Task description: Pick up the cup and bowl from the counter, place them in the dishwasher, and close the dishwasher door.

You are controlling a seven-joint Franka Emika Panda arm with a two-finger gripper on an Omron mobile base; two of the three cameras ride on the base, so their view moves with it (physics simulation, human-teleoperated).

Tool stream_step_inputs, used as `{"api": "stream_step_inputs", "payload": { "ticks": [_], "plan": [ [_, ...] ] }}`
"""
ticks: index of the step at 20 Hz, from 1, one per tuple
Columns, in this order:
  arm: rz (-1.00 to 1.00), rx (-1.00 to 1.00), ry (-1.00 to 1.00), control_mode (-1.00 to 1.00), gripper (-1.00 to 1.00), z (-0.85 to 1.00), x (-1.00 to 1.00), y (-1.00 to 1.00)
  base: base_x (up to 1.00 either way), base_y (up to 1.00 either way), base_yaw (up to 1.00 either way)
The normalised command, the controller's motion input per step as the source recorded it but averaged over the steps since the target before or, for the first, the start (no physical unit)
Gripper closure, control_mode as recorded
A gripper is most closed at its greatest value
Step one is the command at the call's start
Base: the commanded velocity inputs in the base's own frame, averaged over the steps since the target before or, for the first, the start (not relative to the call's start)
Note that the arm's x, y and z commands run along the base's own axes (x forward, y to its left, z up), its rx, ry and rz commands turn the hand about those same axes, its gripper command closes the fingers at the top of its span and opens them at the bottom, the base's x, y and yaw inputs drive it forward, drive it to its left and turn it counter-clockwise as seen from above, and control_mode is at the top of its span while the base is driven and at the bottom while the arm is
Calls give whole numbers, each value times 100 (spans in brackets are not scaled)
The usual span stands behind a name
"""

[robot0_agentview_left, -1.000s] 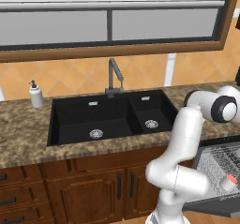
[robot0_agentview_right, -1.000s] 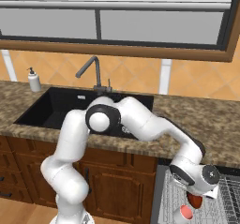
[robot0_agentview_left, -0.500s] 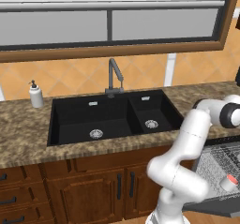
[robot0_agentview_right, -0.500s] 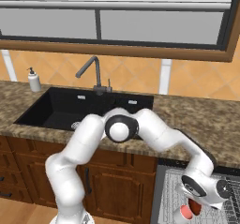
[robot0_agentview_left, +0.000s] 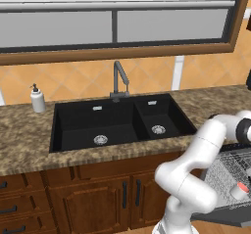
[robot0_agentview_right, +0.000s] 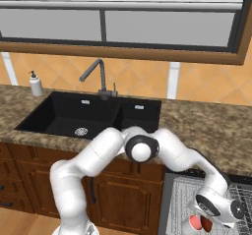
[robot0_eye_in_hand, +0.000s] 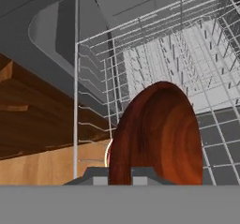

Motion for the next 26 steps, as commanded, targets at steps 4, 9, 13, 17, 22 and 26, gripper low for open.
{"api": "stream_step_inputs", "payload": {
  "ticks": [4, 9, 13, 17, 22, 26],
  "plan": [
    [0, 0, 2, -100, 100, -57, 10, -13, 0, 0, 0],
    [0, 0, 6, -100, 100, -47, 1, -11, 0, 0, 0],
    [0, 1, 11, -100, 100, -20, 0, -3, 0, 0, 0],
    [0, 0, 11, -100, -100, -15, 0, 0, 0, 0, 0],
    [0, 0, 8, -100, -100, -15, 0, 0, 0, 0, 0],
    [0, 0, 2, -100, -100, -5, 6, 1, 0, 0, 0]
  ]
}}
